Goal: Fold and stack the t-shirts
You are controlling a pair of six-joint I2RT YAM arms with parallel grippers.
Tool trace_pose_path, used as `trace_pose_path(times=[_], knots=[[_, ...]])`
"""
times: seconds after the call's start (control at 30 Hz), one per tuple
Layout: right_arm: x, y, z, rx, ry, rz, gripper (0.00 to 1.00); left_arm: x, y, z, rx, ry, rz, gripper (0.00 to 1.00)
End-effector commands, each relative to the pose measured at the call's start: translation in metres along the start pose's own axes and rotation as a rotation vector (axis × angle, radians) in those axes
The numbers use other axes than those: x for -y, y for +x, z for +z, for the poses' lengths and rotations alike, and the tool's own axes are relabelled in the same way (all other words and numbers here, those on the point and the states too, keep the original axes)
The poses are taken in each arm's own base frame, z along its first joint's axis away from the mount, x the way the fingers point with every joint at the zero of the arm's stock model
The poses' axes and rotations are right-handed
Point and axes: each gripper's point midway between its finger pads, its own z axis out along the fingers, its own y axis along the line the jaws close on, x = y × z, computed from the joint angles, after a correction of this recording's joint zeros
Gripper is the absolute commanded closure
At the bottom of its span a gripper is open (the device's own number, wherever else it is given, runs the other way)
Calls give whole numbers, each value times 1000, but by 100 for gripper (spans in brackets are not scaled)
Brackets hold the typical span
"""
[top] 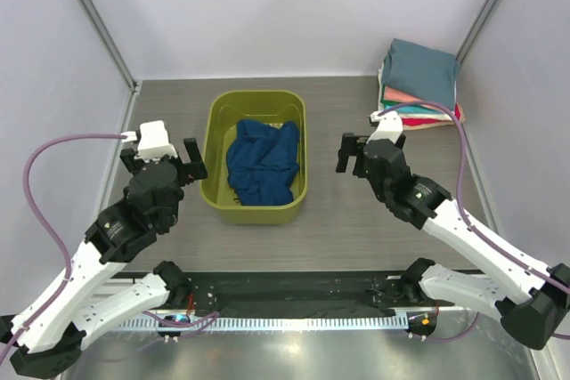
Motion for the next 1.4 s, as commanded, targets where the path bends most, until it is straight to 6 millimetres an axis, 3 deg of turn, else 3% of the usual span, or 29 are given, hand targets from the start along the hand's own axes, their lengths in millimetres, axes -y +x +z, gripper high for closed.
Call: trace_pose_path(times=[0.0, 0.2, 0.23, 0.3, 0.33, 0.37, 0.43, 0.57, 0.73, 0.77, 0.8, 0.87, 0.9, 1.07, 1.17, 1.2, 1.3, 1.33, 1.37], knots=[[-24, -33, 8, 66, -58, 27, 0, 11, -10, 6, 1, 42, -56, 0], [-72, -40, 24, 25, -219, -14, 0, 2, -9, 6, 14, 21, -60, 0], [-82, -36, 34, 2, -238, -23, 0, -2, -8, 6, 19, -3, -56, 0], [-109, -46, 38, -9, -330, -23, 0, -3, -8, 6, 20, -6, -50, 0], [-121, -35, 51, -52, -346, -40, 0, -3, -7, 6, 19, -5, -48, 0], [-137, -48, 53, -44, -390, -31, 0, -4, -6, 6, 18, -7, -46, 0], [-161, -44, 60, -94, -470, -32, 0, -5, -6, 7, 20, -19, -42, 0], [-207, -24, 104, -213, -519, -48, 0, -7, -5, 7, 16, -23, -31, 0], [-228, 21, 151, -351, -471, -98, 0, -8, -5, 6, 19, -26, -32, 0], [-234, 16, 157, -345, -472, -101, 1, -9, -5, 5, 21, -25, -33, 0], [-233, 37, 169, -390, -450, -117, 0, -9, -4, 6, 20, -24, -30, 0], [-239, 39, 179, -390, -443, -121, 0, -8, -5, 6, 20, -24, -27, 0], [-238, 53, 186, -418, -431, -131, 0, -8, -5, 6, 19, -24, -26, 0], [-237, 67, 197, -452, -399, -143, 4, -9, -5, 6, 22, -22, -26, 0], [-238, 78, 196, -485, -413, -146, 33, -10, -6, 5, 26, -26, -30, 0], [-238, 80, 195, -491, -416, -144, 60, -10, -5, 5, 24, -25, -27, 0], [-241, 73, 191, -476, -426, -149, 96, -10, -6, 5, 27, -24, -30, 0], [-246, 67, 188, -460, -441, -159, 99, -10, -6, 5, 25, -24, -28, 0], [-259, 43, 179, -420, -497, -147, 99, -11, -7, 4, 30, -29, -33, 0]])
